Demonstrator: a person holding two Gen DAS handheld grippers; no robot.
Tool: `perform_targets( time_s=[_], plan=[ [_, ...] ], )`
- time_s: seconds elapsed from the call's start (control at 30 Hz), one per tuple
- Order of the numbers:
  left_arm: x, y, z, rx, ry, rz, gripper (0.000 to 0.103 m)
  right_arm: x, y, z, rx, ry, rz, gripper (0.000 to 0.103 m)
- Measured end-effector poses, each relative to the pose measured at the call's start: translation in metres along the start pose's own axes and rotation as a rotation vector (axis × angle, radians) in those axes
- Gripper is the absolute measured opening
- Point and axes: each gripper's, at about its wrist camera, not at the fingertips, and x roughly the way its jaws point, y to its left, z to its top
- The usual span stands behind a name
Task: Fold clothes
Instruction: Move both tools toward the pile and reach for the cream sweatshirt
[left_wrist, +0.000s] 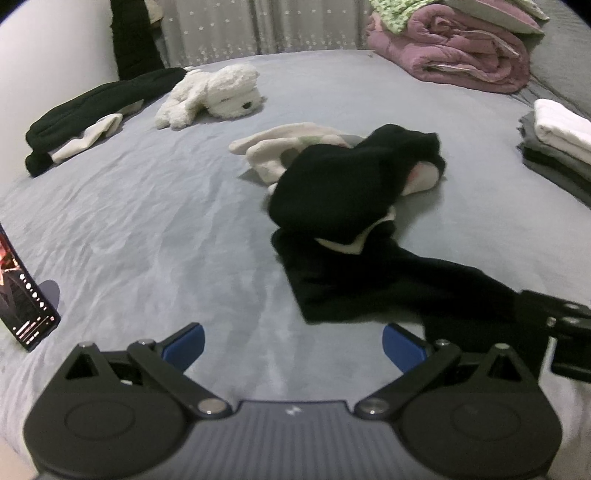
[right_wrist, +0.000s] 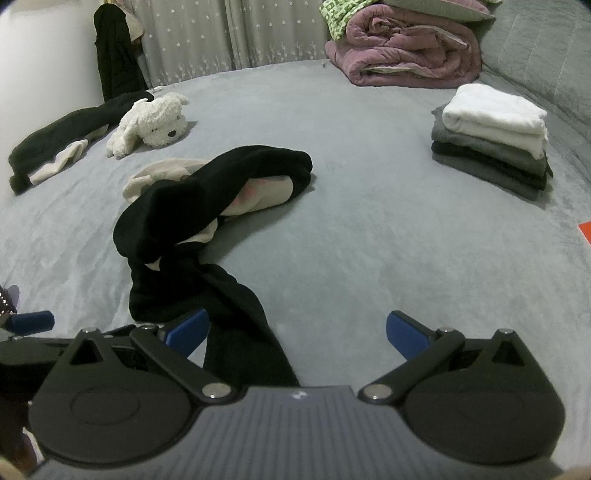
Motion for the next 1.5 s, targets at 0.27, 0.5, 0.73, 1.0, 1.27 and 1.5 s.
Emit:
perform_targets(
  time_s=[0.27, 0.5, 0.73, 1.0, 1.27, 1.5],
  plan=[
    [0.028, 0.009, -0.004, -0.007, 0.060, 0.045, 0.103, 0.024, -0.002, -0.007, 0.012, 0.079, -0.022, 0.103],
    [0.049, 0.012, -0.014, 0.019, 0.115, 0.048, 0.103, 0.042, 0.002, -0.012, -0.023, 0.132, -0.040, 0.103],
    [0.053, 0.019, -0.023, -0.009, 0.092, 0.008, 0.103, 0.061, -0.001, -0.015, -0.039, 0.183, -0.066, 0.103],
    [0.053, 0.024, -0.033, 0.011, 0.028, -0.037, 0.103, 0.075, -0.009, -0.017, -0.048, 0.204, -0.070, 0.103],
    [0.053, 0.029, -0.012, 0.030, 0.050, -0.109, 0.103, 0.077, -0.013, -0.020, -0.096, 0.178, -0.043, 0.103],
    [0.058, 0.046, 0.018, -0.048, -0.002, -0.138, 0.103, 0.077, -0.008, -0.021, -0.103, 0.137, -0.060, 0.103]
  ],
)
